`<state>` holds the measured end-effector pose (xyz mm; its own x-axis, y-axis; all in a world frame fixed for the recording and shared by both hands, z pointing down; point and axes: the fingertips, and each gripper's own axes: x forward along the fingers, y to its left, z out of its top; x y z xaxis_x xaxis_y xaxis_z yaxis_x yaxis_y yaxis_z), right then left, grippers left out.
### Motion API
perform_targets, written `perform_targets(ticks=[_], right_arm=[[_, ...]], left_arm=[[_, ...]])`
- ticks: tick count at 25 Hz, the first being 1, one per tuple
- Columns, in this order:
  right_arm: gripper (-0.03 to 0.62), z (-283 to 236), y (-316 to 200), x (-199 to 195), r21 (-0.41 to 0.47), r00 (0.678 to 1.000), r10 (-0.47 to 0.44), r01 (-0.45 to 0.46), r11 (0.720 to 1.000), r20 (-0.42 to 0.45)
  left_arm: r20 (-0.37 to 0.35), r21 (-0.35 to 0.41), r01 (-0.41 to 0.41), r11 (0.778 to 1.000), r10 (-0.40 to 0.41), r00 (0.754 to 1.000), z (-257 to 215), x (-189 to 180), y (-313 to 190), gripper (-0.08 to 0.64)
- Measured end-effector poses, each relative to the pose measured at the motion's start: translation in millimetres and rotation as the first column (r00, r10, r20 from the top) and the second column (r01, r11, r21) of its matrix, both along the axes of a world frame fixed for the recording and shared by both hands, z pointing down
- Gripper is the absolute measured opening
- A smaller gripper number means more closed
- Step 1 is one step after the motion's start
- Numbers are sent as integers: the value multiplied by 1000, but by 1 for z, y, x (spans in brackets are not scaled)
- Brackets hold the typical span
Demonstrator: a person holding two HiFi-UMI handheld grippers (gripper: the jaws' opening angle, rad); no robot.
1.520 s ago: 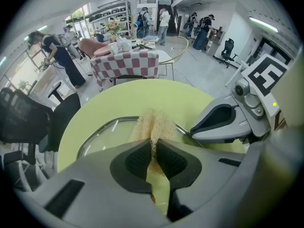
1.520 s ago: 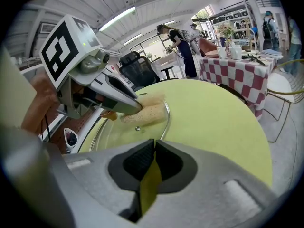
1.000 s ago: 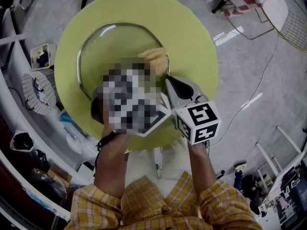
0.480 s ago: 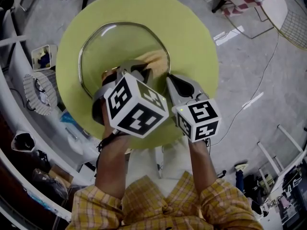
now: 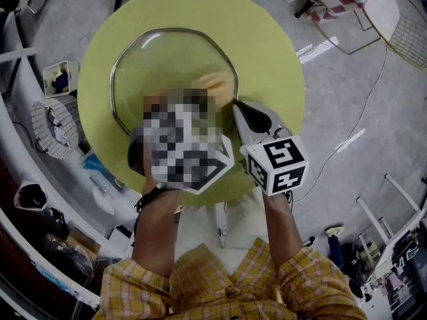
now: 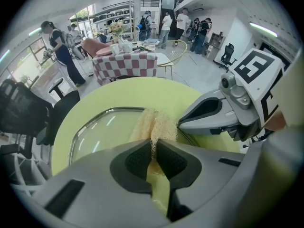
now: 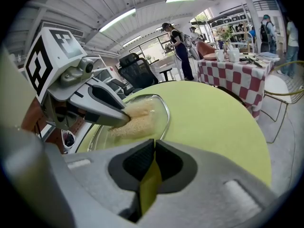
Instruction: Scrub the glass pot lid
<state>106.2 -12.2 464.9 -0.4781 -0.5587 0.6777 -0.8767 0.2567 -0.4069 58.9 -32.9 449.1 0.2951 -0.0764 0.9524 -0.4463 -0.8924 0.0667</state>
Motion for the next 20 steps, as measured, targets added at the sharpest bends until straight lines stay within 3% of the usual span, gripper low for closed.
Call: perform_targets(ticks=[20], right_arm=[[9,-1,1,-1,10,1000,17,-17,1000,-12]], left_arm=[[-7,-2,-12,1000,12,1000,-1,-8,20,34]])
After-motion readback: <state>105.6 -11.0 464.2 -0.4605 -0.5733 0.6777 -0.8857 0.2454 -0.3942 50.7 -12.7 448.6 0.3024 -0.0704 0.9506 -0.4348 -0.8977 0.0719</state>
